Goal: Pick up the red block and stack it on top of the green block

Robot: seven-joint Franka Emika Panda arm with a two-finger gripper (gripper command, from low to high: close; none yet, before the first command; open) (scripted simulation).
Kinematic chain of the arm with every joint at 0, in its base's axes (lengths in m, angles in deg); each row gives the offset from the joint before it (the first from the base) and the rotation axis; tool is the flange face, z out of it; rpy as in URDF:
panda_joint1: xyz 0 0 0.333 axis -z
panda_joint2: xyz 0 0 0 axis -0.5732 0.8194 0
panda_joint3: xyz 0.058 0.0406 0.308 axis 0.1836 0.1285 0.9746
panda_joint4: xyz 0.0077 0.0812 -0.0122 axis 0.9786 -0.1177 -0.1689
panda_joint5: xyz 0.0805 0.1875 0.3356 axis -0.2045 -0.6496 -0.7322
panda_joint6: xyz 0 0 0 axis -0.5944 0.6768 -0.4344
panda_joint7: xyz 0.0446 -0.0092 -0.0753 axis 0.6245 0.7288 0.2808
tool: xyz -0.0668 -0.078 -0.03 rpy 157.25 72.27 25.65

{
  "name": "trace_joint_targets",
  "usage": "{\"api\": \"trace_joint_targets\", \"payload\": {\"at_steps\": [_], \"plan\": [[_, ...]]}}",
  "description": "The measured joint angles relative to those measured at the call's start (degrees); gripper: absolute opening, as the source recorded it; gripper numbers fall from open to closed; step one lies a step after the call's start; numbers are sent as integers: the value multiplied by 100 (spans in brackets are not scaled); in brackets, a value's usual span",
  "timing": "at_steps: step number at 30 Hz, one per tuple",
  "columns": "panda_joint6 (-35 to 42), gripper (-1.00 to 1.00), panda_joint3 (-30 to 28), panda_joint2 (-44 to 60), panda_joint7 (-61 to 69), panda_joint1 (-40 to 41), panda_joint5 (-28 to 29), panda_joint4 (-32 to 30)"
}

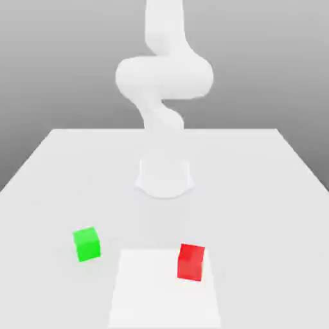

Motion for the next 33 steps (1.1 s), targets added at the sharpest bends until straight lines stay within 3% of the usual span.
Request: {"api": "trace_joint_targets", "payload": {"at_steps": [8,15,19,25,33], "plan": [[-851,0,-860,1425,2371,-1092,-354,-894],[-1583,0,-1237,2652,4328,-1791,-562,-1659],[-2010,0,-1280,3303,5311,-2009,-496,-2099],[-2618,0,-1250,4082,6194,-2069,77,-2624],[-3267,0,-986,4870,6753,-1963,-550,-2502]]}}
